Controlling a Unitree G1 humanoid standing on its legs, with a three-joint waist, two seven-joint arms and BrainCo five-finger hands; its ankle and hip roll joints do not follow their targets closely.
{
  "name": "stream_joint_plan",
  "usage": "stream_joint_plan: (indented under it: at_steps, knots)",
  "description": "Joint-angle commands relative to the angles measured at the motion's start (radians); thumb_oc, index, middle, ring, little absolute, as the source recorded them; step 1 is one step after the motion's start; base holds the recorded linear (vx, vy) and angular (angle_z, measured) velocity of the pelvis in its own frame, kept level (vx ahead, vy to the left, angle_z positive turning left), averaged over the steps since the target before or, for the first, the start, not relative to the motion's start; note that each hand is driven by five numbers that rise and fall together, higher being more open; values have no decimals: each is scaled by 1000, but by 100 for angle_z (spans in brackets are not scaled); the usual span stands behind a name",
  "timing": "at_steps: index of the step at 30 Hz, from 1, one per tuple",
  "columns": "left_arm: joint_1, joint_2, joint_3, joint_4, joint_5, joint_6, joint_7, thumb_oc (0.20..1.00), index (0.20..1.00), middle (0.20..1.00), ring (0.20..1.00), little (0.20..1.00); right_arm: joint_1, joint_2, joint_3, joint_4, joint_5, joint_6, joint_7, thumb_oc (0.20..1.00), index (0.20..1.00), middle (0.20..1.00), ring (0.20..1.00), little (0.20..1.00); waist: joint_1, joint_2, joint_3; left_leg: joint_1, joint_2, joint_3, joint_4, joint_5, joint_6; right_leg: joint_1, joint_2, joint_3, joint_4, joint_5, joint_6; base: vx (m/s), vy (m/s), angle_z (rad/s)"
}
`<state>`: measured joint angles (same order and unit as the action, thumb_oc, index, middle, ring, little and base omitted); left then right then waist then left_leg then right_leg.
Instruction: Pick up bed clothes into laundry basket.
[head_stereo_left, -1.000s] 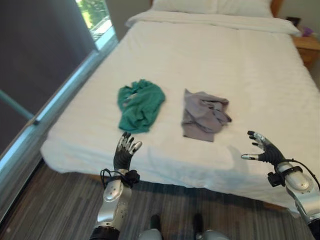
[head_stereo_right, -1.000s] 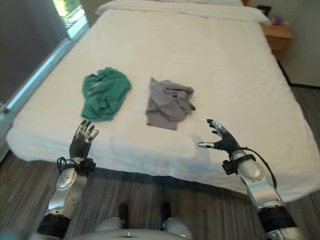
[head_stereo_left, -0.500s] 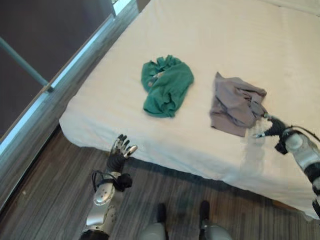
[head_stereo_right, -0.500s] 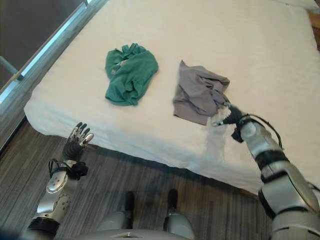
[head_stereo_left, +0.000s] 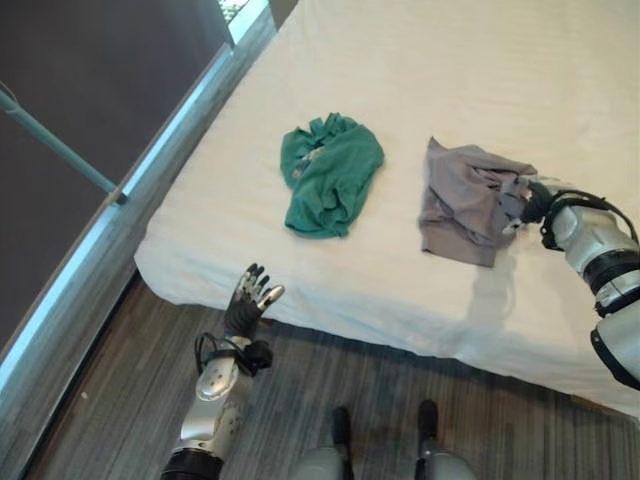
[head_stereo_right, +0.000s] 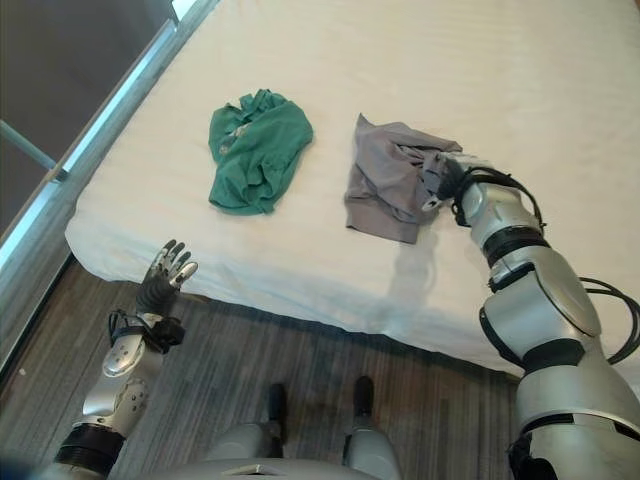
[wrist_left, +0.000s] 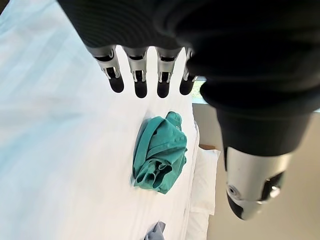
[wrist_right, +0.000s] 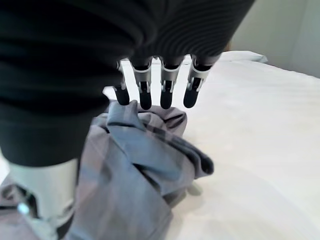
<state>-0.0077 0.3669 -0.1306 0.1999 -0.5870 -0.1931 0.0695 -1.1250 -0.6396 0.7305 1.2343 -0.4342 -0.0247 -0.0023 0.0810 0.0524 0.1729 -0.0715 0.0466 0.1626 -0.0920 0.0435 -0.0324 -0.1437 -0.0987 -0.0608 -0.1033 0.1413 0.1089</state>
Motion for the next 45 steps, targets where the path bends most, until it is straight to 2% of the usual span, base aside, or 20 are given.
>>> stream_joint_plan:
  at_steps: [1, 8, 10, 17, 18, 19, 24, 26, 27, 29, 30, 32, 33, 34, 35, 36, 40, 45]
  knots:
    - [-78, 45, -38, -57, -22, -49, -2, 1000, 1000, 1000, 1000, 1000, -157, -8, 84, 65, -59, 12, -27, 1000, 1000, 1000, 1000, 1000, 3, -10, 18, -61, -28, -50, 5, 40, -38, 48, 23, 28, 16, -69, 9, -64, -20, 2]
    - [-76, 40, -49, -87, -30, -50, 16, 1000, 1000, 1000, 1000, 1000, -153, 5, 93, 84, -99, 18, -28, 1000, 1000, 1000, 1000, 1000, 43, 36, 47, -150, -38, -55, 5, 65, -47, -40, 19, 11, 16, -50, 22, -64, -13, 3]
    - [-59, 28, -44, -100, -33, -46, 19, 1000, 1000, 1000, 1000, 1000, -133, 14, 115, 90, -157, 22, -23, 1000, 1000, 1000, 1000, 1000, 61, 50, 60, -180, -39, -45, 5, 75, -54, -68, 17, 10, 16, -41, 28, -36, 22, -5]
    - [-38, 4, -9, -97, -19, -43, 39, 1000, 1000, 1000, 1000, 1000, -79, 38, 162, 29, -293, 34, -1, 1000, 1000, 1000, 1000, 1000, 55, 47, 84, -182, -26, -5, 5, 71, -59, -75, 21, 15, 16, -40, 38, 14, 24, -13]
    - [-37, -2, -6, -97, -20, -41, 44, 1000, 1000, 1000, 1000, 1000, -61, 44, 163, 21, -313, 40, 2, 263, 263, 263, 263, 263, 49, 46, 88, -178, -27, -3, 5, 70, -58, -71, 21, 16, 16, -42, 37, 26, 26, -9]
    - [-41, -6, -5, -96, -20, -41, 48, 1000, 1000, 1000, 1000, 1000, -50, 51, 160, 17, -320, 43, -1, 200, 200, 200, 200, 200, 45, 47, 91, -173, -26, -3, 5, 67, -57, -67, 19, 14, 16, -44, 36, 22, 45, -11]
    - [-61, -19, 5, -92, -18, -54, 78, 1000, 1000, 1000, 1000, 1000, -19, 45, 120, -45, -305, 49, -34, 200, 200, 200, 200, 200, 17, 40, 96, -158, -23, 10, 5, 55, -53, -59, 16, 15, 16, -42, 40, 4, 42, -9]
    - [-61, -23, 23, -85, -15, -59, 93, 1000, 1000, 1000, 1000, 1000, 7, -5, 90, -201, -289, 49, -44, 200, 200, 200, 200, 200, -9, 30, 101, -149, -21, 17, 5, 51, -53, -58, 15, 18, 16, -40, 43, 6, 54, -4]
    - [-56, -26, 40, -91, -7, -58, 99, 1000, 1000, 1000, 1000, 1000, 32, -49, 42, -341, -252, 52, -51, 200, 200, 200, 200, 200, -32, 24, 103, -143, -17, 28, 5, 45, -51, -57, 16, 21, 16, -37, 45, 4, 56, -5]
    - [-45, -33, 49, -77, -20, -61, 104, 1000, 1000, 1000, 1000, 1000, 44, -99, -47, -436, -117, 54, -65, 200, 200, 200, 200, 200, -44, 17, 101, -124, -15, 36, 5, 33, -48, -43, 16, 22, 16, -42, 46, 13, 38, -16]
    - [-46, -31, 48, -76, -20, -61, 104, 1000, 1000, 1000, 1000, 1000, 48, -101, -50, -440, -117, 55, -63, 200, 200, 200, 200, 200, -41, 15, 100, -128, -14, 37, 5, 38, -48, -47, 16, 23, 16, -37, 44, 31, 33, -18]
    - [-23, -41, 70, -72, -35, -67, 109, 1000, 1000, 1000, 1000, 1000, 188, -134, -276, -556, 217, 33, -124, 200, 200, 200, 200, 200, -67, 8, 95, -102, -9, 50, 5, 23, -41, -30, 15, 22, 16, -40, 47, 10, 11, -7]
    - [-23, -39, 67, -73, -35, -67, 109, 1000, 1000, 1000, 1000, 1000, 194, -135, -281, -560, 217, 34, -123, 200, 200, 200, 200, 200, -63, 6, 94, -105, -9, 51, 5, 27, -41, -33, 15, 23, 16, -36, 46, 5, 11, -5]
    - [-16, -41, 74, -75, -43, -69, 109, 1000, 1000, 1000, 1000, 1000, 248, -142, -352, -604, 308, 22, -138, 200, 200, 200, 200, 200, -69, 3, 91, -98, -8, 56, 5, 24, -39, -28, 15, 23, 16, -36, 46, 36, 25, -5]
    - [2, -42, 88, -87, -62, -74, 108, 1000, 1000, 1000, 1000, 1000, 350, -159, -502, -662, 537, -34, -185, 200, 200, 200, 200, 200, -88, -3, 84, -79, -7, 62, 5, 12, -35, -14, 13, 22, 16, -43, 48, 61, 36, -12]
    - [14, -43, 93, -88, -68, -70, 104, 1000, 1000, 1000, 1000, 1000, 411, -169, -572, -699, 626, -61, -184, 200, 200, 200, 200, 200, -96, -7, 78, -69, -6, 68, 5, 8, -34, -9, 12, 22, 16, -43, 48, 49, 29, -8]
    - [46, -42, 98, -96, -76, -56, 86, 1000, 1000, 1000, 1000, 1000, 563, -216, -747, -785, 804, -118, -183, 200, 200, 200, 200, 200, -115, -23, 49, -41, -5, 83, 5, 2, -30, 11, 11, 22, 16, -41, 50, 44, 14, -13]
    - [59, -38, 91, -98, -77, -45, 70, 1000, 1000, 1000, 1000, 1000, 598, -295, -842, -791, 1023, -157, -152, 200, 200, 200, 200, 200, -128, -41, 14, -8, -2, 101, 5, -7, -32, 35, 10, 22, 16, -40, 57, 37, 14, -16]
